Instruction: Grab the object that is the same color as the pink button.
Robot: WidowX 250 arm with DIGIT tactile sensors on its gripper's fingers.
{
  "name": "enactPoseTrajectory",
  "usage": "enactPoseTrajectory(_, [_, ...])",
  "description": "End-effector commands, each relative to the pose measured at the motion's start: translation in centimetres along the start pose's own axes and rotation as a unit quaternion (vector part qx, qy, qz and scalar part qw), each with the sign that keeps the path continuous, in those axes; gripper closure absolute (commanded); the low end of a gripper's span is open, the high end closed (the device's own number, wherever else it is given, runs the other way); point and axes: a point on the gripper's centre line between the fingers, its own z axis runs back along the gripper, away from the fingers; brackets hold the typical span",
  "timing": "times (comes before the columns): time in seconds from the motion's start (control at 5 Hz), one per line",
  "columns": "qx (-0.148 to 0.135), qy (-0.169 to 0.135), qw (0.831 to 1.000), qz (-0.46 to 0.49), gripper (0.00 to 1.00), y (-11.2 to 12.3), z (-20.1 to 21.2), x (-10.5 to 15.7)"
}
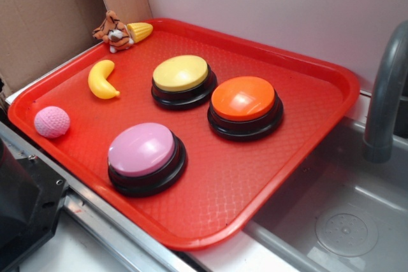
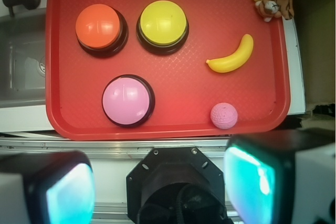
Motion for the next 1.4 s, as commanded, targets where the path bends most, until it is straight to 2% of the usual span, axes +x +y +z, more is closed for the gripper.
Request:
enactPoseTrajectory(0.0, [0.0, 0.0, 1.0, 0.0, 0.0, 0.0, 0.0, 0.0])
enactPoseTrajectory(0.2, [-0.002, 0.003, 1.0, -0.015, 0.0, 0.5, -2.1, 0.7])
enactPoseTrajectory(0.4, [0.001, -0.025, 0.999, -0.029, 0.0, 1.3, -4.6, 1.3])
enactPoseTrajectory(0.6, [0.02, -0.015, 0.999, -0.028, 0.0, 2.3, -6.9, 1.5])
enactPoseTrajectory(0.8, [0.014, -0.02, 0.999, -0.037, 0.0, 3.1, -8.6, 1.4])
enactPoseTrajectory(1.2, [0.026, -0.01, 1.0, -0.008, 0.0, 6.6, -13.6, 1.1])
